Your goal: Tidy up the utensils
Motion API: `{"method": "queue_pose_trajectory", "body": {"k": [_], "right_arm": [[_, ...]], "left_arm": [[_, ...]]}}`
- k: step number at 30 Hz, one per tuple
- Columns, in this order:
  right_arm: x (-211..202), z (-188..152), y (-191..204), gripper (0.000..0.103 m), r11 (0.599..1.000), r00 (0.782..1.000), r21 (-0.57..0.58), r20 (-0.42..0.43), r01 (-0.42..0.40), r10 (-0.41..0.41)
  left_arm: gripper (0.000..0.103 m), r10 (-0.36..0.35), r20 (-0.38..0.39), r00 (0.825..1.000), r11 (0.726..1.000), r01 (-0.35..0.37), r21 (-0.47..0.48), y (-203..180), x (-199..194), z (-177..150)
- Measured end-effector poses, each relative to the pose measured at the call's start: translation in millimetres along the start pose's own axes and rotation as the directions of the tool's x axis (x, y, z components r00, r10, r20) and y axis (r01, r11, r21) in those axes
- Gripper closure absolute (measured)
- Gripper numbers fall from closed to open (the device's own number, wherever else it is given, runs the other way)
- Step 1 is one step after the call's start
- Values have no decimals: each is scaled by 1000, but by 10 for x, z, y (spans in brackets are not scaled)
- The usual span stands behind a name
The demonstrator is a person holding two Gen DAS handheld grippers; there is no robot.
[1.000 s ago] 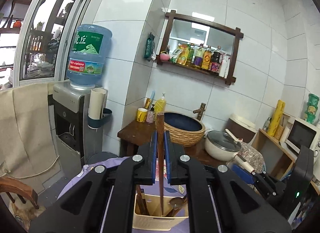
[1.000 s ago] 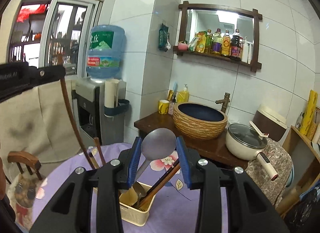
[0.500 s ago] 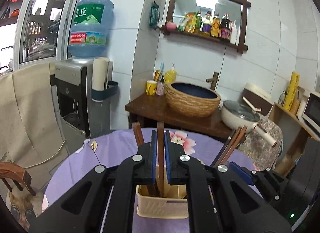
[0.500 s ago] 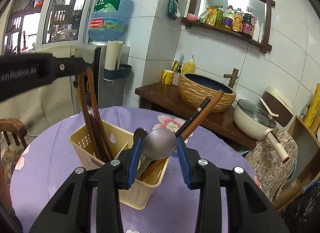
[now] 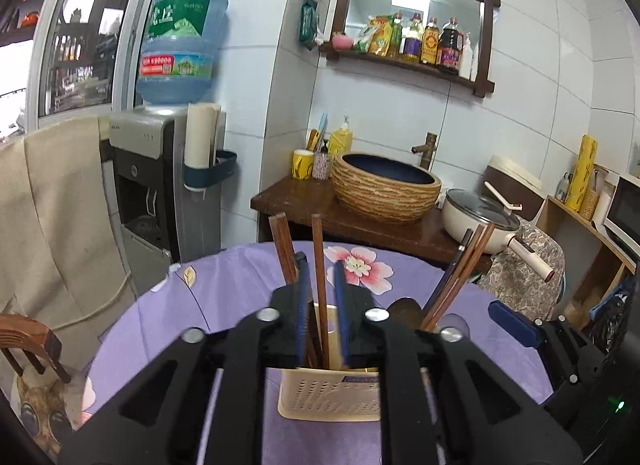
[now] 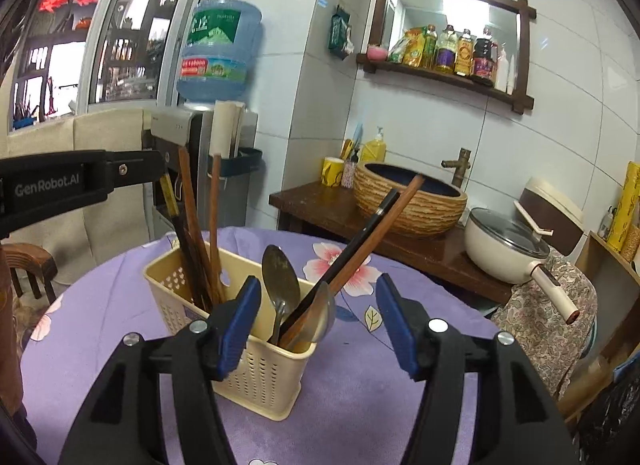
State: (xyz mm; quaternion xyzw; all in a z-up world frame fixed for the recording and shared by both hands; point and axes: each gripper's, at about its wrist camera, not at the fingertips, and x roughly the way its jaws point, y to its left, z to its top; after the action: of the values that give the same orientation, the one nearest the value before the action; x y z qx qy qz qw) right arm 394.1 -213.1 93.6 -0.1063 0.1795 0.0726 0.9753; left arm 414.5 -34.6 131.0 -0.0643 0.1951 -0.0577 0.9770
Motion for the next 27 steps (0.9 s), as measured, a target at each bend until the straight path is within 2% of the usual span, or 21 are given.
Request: {"method": "queue_pose_trajectory", "body": {"k": [2,4,7,8,11,16,19,20,22,25,27], "right_arm": [[-177,-23,-32,36,1000,1000,15,24,-5,5],[-385,-84,-62,26,999,999,37,46,-11,9],[-742,-259,-64,12,996,998,81,60,-30,25],[-910,-359,-52,11,994,997,100,68,-43,36],[-1361,-623,53,6,991,995,120,94,-53,42],[-2088,-1101,294,6,986,985,154,172,-55,28],[-2422,-1405,433,6,983,985,181,173,-35,4],[-2499,-1474,462,6,983,985,183,173,-23,-9],[-2704,-1639,548,6,984,983,180,179,15,-48],[-2992,-1842,608,6,978,977,211,204,11,-55],[-3122,-1950,665,6,979,974,204,217,23,-68]], "left_arm": [[33,-1,42,999,1000,1,-10,38,-196,-12],[19,0,115,993,1000,3,-24,105,-505,-93],[10,19,171,985,1000,-23,17,158,-903,-297],[6,22,183,983,999,-28,31,185,-1040,-400],[5,45,199,979,997,-55,47,255,-1380,-697],[5,79,189,979,995,-88,44,320,-2089,-1426],[5,93,115,989,995,-97,26,325,-2357,-1776],[5,80,73,994,997,-81,4,329,-2456,-1909],[5,57,56,997,998,-58,2,305,-2631,-2107],[5,66,100,993,997,-70,39,284,-2848,-2302],[5,82,167,982,995,-90,36,309,-3016,-2434]]}}
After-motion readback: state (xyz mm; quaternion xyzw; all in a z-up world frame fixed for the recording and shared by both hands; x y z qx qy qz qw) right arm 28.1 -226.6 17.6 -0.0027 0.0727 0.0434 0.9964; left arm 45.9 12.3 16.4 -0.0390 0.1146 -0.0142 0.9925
